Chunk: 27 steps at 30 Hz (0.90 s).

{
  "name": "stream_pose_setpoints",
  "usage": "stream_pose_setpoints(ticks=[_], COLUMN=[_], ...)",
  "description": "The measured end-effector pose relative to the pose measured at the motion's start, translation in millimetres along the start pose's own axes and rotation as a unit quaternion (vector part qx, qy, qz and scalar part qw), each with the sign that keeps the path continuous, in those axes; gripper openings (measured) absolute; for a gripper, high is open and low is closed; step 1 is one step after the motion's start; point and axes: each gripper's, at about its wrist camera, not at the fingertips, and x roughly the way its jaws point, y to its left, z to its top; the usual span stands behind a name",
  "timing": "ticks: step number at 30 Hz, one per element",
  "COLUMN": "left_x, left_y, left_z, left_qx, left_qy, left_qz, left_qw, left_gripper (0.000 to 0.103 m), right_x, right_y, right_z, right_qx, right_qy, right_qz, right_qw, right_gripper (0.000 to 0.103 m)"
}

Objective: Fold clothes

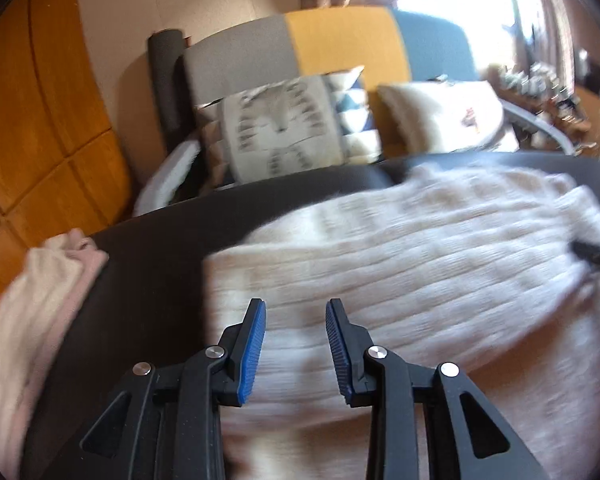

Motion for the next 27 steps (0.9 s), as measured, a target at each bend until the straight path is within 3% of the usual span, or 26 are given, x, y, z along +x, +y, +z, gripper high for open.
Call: stream_pose_setpoints(ticks=[2,6,9,12,15,21,25,27], left_x=[4,9,8,9,10,14,17,18], left_y=[-17,-37,-42,-47,-46,-23,-16,-14], left_z=[1,-4,-8,-11,-11,-8,-7,-7], left_qx=[0.021,0.08,0.093,0.1,0.103,0.054,0.032,0.026], left_qy=[0.004,-0.018,-0.03,-0.037,-0.042,-0.035,-0.03,-0.029], left_qz=[-0.01,0.03,0.044,0.059,0.065,0.01,-0.01,-0.015], left_qw=[0.9997,0.9961,0.9943,0.9925,0.9916,0.9979,0.999,0.9991], left_gripper=[0.032,0.032,0.032,0.032,0.032,0.032,0.036,0.036], right_x=[0,-2,-11,-15,8,82,118,123], right_y=[1,1,4,23,48,92,99,95], right_z=[0,2,14,28,45,73,79,80], right_qx=[-0.001,0.0,0.007,-0.033,-0.074,-0.13,-0.143,-0.133], right_qy=[0.0,0.005,0.009,-0.026,-0.018,0.042,0.076,0.068], right_qz=[-0.001,0.002,0.007,0.007,0.002,0.007,-0.017,-0.023], right_qw=[1.0,1.0,1.0,0.999,0.997,0.991,0.987,0.988], right_gripper=[0.01,0.011,0.014,0.014,0.014,0.014,0.012,0.011])
